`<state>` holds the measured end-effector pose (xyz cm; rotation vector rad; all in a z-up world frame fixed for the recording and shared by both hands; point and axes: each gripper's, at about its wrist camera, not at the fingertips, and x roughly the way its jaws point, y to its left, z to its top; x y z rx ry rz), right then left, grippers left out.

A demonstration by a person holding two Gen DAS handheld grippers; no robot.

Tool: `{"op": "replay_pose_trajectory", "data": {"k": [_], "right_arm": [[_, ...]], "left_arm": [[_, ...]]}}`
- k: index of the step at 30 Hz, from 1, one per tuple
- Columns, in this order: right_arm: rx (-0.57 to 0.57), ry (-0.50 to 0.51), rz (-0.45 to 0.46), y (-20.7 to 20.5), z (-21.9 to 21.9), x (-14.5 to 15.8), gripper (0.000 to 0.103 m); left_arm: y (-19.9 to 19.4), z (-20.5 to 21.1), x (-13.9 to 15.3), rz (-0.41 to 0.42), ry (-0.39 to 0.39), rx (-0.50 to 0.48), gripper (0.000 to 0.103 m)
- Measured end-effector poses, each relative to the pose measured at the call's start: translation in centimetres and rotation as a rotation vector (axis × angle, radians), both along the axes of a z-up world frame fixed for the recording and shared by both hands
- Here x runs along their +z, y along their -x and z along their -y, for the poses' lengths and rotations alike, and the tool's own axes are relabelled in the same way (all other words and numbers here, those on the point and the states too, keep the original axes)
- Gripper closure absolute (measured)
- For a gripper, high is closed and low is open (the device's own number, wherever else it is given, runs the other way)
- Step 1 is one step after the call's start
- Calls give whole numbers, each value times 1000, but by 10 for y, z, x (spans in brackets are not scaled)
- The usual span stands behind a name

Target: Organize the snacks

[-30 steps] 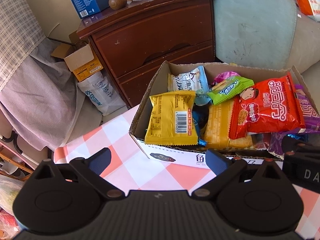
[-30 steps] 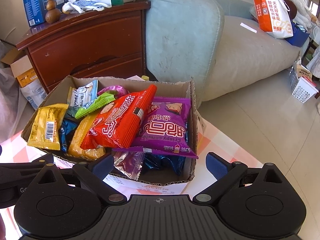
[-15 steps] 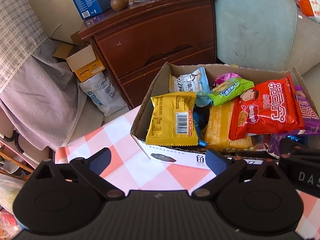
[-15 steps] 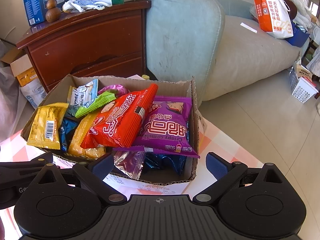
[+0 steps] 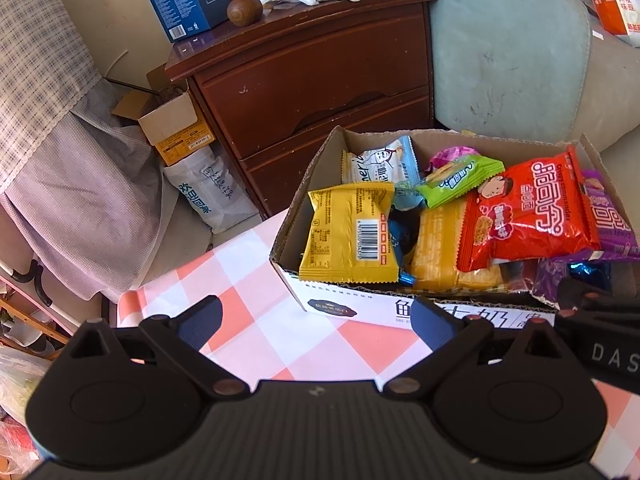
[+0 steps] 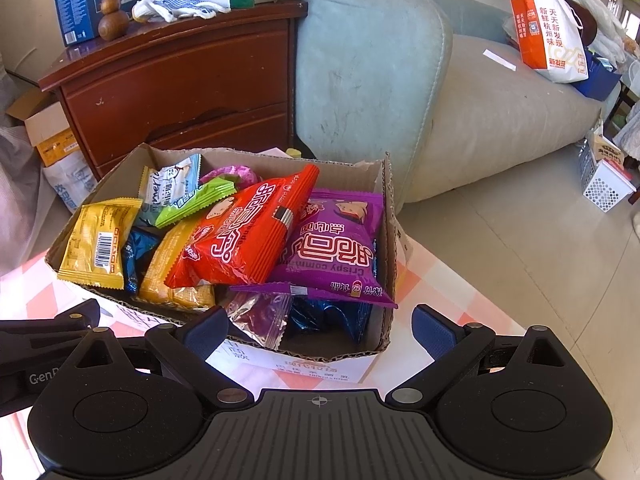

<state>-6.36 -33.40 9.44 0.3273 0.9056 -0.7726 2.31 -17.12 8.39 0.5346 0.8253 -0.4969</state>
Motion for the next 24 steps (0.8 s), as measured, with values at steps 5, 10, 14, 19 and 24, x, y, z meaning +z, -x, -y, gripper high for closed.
{"op": "replay_pose_trajectory", "data": {"k": [5,10,14,19,24], "right_arm": [[20,10,-10,3,-8,0,4],[47,17,-12,6,-19,1,4],[67,26,-11,7,-28,2,4],[83,30,9,13,-37,7,4],[96,7,41,22,-42,7,4]], "left_arm": [[6,-9,2,5,-1,2,3],[10,-22,4,2,-3,11,3],[14,-33,6,4,0,15,3],[18,-47,13,-5,25,14,3],[25,-65,18,3,39,12,3]]}}
